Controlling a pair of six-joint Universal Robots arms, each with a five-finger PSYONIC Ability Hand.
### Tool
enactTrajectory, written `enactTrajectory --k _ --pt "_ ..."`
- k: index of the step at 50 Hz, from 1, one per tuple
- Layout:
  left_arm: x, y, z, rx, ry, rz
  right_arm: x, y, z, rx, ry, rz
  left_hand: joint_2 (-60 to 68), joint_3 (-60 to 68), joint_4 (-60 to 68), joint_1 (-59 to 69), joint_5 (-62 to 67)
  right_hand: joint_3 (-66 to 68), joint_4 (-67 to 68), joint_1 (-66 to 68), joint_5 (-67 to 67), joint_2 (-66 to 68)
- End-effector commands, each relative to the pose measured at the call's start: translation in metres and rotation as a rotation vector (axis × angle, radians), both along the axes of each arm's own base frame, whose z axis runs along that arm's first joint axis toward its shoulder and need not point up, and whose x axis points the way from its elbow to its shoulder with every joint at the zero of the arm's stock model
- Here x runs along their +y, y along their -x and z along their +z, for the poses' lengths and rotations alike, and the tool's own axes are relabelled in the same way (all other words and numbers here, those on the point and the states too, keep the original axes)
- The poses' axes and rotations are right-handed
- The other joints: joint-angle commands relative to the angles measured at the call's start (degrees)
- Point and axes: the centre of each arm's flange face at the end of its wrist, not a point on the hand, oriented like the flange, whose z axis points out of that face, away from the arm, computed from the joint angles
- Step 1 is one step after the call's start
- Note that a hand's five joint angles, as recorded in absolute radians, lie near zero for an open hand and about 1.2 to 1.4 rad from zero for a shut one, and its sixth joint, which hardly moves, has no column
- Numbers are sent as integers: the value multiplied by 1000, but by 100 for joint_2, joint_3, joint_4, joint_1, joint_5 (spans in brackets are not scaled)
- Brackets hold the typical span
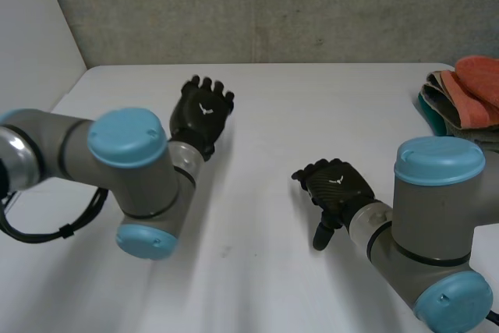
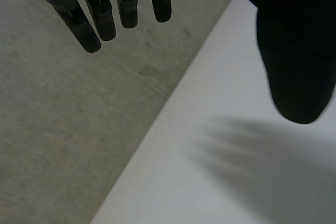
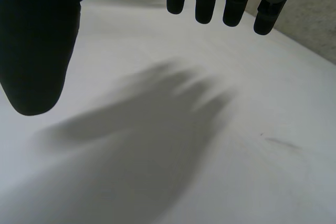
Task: Fold the laundry.
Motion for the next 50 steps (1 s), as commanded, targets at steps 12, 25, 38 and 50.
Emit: enactTrajectory --k 12,25,38,50 --pt "64 -85 137 433 -401 -46 10 49 136 -63 101 -207 -165 -212 -138 -101 -292 -189 -189 -257 -276 -199" --pt "71 -124 132 465 -413 28 -14 72 122 -131 159 -227 -165 -212 -138 -101 -292 -189 -189 -257 -276 -199" --pt "68 -129 129 470 -373 76 -23 67 120 -231 329 -161 -165 -212 -138 -101 -292 -189 -189 -257 -276 -199" --pt "64 -133 134 503 -331 85 -24 68 133 -266 334 -175 -165 -212 -138 -101 -292 -189 -189 -257 -276 -199"
